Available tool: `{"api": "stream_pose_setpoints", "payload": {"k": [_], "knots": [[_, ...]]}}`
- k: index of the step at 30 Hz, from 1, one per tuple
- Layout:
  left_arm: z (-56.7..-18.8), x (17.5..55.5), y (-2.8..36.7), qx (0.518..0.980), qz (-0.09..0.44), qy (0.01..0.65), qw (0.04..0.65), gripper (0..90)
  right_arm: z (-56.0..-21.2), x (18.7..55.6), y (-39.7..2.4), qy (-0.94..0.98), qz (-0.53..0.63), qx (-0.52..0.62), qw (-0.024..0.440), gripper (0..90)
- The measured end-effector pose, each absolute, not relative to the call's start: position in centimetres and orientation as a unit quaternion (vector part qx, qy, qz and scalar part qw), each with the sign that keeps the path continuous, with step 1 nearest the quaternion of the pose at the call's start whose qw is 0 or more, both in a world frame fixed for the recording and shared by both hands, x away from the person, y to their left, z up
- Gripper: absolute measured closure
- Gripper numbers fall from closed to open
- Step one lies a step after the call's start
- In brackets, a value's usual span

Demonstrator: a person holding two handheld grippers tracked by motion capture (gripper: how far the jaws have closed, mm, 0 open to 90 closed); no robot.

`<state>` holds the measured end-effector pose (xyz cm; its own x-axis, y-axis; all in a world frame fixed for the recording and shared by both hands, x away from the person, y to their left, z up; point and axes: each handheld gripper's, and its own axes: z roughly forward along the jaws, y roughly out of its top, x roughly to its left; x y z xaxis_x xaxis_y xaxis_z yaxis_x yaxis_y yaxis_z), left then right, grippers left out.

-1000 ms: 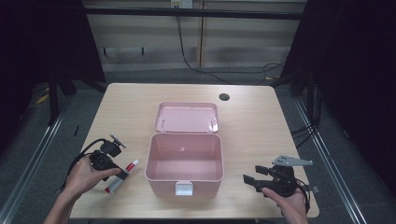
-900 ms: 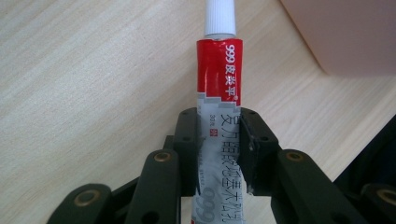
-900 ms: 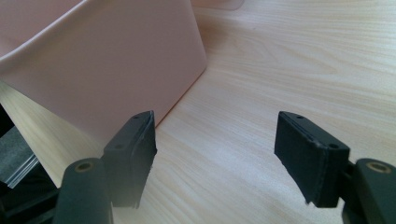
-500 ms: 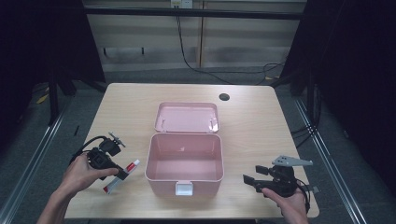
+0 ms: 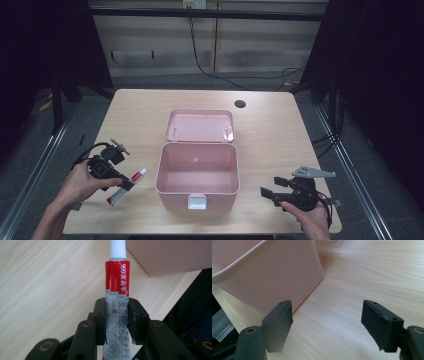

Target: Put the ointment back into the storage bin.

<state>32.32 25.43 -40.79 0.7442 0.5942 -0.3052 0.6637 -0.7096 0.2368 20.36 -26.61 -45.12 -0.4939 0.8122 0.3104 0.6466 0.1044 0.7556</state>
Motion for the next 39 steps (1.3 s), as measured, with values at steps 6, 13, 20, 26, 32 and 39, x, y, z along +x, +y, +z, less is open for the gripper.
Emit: {"api": "stream_pose_setpoints", "payload": {"k": [6,13,20,26,32,39], "knots": [[-40.1,32.4,25.7,0.917,-0.12,0.339,0.174,70.7,-45.1,20.4,-26.6,0.738,0.452,0.493,0.091,23.3],[-38.6,32.4,26.0,0.916,-0.112,0.339,0.182,70.8,-45.2,20.4,-26.6,0.738,0.452,0.493,0.089,23.1],[-36.9,32.1,25.7,0.93,-0.099,0.307,0.177,70.7,-45.1,20.4,-26.6,0.738,0.453,0.492,0.087,22.5],[-35.8,32.1,25.3,0.932,-0.103,0.298,0.179,70.7,-45.2,20.5,-26.6,0.739,0.454,0.49,0.088,22.1],[-34.6,31.9,24.9,0.933,-0.093,0.296,0.18,70.8,-45.1,20.4,-26.6,0.738,0.453,0.492,0.086,22.1],[-33.1,31.8,24.4,0.938,-0.09,0.276,0.192,70.8,-45.2,20.4,-26.6,0.742,0.452,0.488,0.084,21.5]]}}
